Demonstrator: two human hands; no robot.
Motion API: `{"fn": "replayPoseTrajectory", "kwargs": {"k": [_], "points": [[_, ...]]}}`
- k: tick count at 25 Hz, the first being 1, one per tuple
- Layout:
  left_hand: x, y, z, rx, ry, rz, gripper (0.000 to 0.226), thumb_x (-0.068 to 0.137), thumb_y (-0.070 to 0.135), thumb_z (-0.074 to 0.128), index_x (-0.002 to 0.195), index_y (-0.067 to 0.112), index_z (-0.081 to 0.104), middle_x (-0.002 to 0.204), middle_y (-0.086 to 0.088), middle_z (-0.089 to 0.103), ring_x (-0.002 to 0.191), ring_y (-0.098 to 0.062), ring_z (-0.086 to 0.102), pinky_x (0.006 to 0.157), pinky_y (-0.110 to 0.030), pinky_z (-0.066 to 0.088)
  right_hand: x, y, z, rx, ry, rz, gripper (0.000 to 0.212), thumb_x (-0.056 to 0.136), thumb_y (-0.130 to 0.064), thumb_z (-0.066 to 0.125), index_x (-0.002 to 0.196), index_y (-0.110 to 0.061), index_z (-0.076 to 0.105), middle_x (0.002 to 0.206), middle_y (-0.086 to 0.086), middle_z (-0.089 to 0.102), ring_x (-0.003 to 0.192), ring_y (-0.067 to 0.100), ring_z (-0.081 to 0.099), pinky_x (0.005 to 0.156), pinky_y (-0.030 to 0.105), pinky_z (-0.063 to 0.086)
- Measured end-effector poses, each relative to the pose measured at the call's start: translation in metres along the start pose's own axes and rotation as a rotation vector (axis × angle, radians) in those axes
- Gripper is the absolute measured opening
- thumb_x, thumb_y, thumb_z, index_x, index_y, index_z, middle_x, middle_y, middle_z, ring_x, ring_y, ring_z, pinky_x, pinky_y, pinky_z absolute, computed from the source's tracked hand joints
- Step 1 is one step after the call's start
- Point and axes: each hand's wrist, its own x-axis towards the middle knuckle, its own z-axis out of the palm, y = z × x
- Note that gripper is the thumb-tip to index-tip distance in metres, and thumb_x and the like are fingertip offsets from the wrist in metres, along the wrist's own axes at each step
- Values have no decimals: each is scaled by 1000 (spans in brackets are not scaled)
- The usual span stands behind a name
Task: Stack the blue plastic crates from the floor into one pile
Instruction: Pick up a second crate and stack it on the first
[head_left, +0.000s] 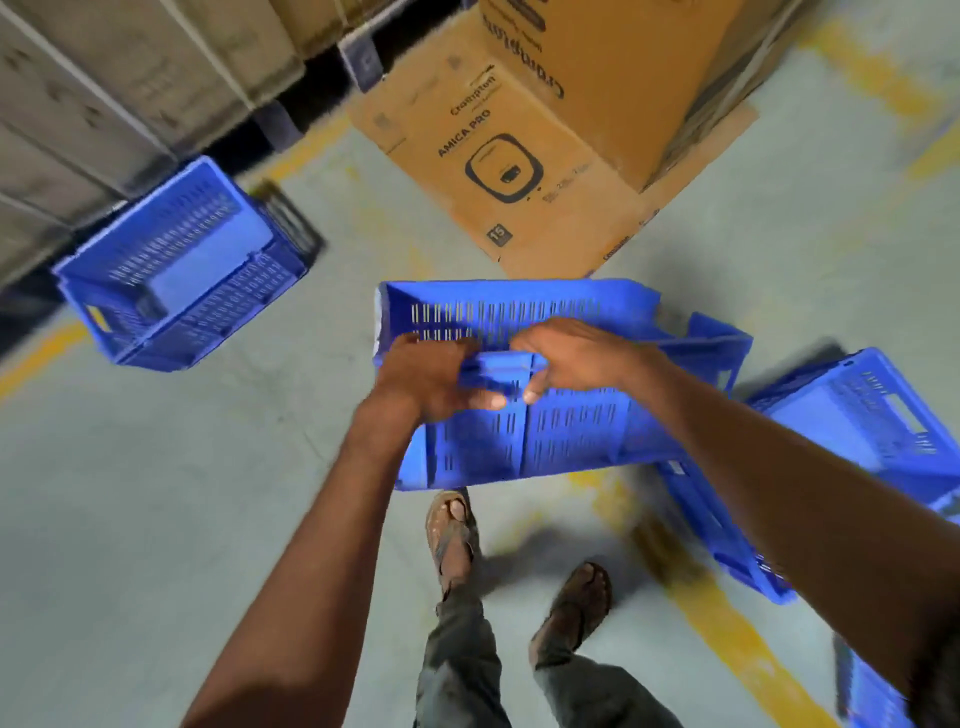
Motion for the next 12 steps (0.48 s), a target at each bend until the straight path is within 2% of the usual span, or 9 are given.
{"fn": "replayPoseTrajectory", "kwargs": {"k": [2,3,5,6,9,12], "points": [[-25,-22,-21,47,42,15,42,82,63,64,103,27,63,98,1,70,103,-28,65,78,-36,44,14,-36,-11,-58,-45,-37,41,64,-46,84,82,-25,53,78,-6,60,81,24,60,60,33,40],[-35,-40,-31,28,81,18,35,83,60,66,95,28,61,89,3,68,97,-27,65,70,-33,42,19,-47,-15,-90,-67,-45,42,66,-43,85,94,-28,58,92,-3,65,92,25,61,66,32,40],[-61,-93,-49,-83,94,-41,33,80,60,69,89,30,59,78,9,61,88,-23,64,67,-30,36,29,-63,-27,-128,-134,12,71,68,-37,86,129,-20,55,130,3,60,120,26,55,84,29,42],[-74,-123,-54,-160,75,-99,35,79,61,70,92,30,62,78,11,61,86,-21,63,67,-29,36,34,-69,-35,-114,-159,45,80,68,-39,86,136,-16,51,138,4,56,126,27,52,92,31,41],[-112,-201,-59,-309,-33,-221,43,75,62,74,103,31,63,88,14,63,92,-20,63,70,-29,39,62,-111,-42,-157,-135,48,76,73,-55,77,136,-20,54,138,1,57,126,25,53,92,31,40],[-119,-240,-59,-235,-190,-167,57,68,65,77,112,33,57,106,14,64,104,-19,61,85,-36,49,109,-187,-26,-331,-16,-76,48,74,-55,73,114,-29,64,108,-1,70,105,26,64,74,32,43]]}}
